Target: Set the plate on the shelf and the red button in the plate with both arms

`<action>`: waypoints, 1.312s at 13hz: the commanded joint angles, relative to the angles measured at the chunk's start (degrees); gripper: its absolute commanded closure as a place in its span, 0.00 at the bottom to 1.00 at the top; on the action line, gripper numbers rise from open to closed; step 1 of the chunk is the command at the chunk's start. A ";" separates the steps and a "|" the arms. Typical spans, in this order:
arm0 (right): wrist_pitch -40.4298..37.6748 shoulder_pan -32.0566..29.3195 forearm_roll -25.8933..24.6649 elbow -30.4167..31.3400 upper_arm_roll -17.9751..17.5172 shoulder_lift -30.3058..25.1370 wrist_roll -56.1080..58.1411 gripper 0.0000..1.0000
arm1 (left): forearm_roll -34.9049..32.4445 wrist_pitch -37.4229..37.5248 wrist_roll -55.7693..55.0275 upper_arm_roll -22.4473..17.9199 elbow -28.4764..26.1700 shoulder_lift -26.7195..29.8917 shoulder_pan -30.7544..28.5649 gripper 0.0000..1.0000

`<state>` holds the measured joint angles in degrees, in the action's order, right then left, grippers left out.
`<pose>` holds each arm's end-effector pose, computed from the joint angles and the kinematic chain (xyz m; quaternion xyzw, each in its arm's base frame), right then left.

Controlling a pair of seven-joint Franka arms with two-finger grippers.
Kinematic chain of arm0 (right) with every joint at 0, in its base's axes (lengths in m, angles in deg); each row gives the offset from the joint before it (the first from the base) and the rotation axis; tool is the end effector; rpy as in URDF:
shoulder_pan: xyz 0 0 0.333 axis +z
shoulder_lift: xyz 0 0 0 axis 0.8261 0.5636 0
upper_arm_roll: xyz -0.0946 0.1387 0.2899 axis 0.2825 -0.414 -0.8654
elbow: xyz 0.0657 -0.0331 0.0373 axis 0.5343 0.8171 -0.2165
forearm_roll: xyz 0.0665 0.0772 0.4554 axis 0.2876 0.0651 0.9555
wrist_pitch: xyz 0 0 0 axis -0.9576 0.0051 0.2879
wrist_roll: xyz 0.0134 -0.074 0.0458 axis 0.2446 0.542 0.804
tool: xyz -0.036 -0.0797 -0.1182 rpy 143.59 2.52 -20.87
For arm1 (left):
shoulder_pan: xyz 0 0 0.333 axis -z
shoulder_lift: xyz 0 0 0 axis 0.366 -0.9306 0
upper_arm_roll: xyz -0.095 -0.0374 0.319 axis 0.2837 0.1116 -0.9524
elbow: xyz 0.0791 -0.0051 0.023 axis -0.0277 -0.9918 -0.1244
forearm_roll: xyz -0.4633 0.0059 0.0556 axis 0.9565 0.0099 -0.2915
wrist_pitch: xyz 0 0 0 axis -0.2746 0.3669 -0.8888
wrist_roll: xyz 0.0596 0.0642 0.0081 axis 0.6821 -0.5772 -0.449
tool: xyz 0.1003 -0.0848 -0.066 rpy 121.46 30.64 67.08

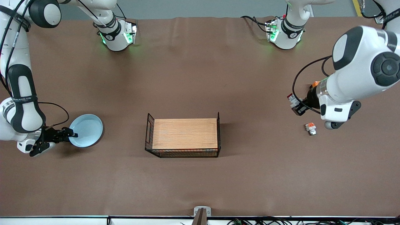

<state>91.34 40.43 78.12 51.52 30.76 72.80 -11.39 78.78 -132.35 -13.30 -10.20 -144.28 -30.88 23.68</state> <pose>0.6998 -0.2226 0.1071 -0.9700 -0.1758 0.0106 0.1677 0.6648 -0.1868 0.4834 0.9413 0.3277 -0.0807 0.0087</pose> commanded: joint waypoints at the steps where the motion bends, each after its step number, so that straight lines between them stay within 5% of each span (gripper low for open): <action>1: 2.69 0.41 0.61 1.61 0.19 -0.44 1.91 0.43 | 2.96 2.69 -0.96 0.43 1.16 2.84 -0.10 1.00; 11: 2.35 0.41 0.34 1.70 0.19 -0.53 5.49 0.83 | 4.82 3.92 -1.84 0.17 0.37 4.08 -0.63 1.00; 17: -0.19 -0.21 0.70 0.91 0.19 -0.53 4.99 0.93 | 4.73 4.19 -0.79 -0.09 0.20 3.91 -0.72 1.00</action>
<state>93.13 40.62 78.10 52.78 30.95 72.79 -6.80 82.41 -128.86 -14.48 -10.08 -144.09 -27.24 23.20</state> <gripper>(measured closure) 0.912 0.586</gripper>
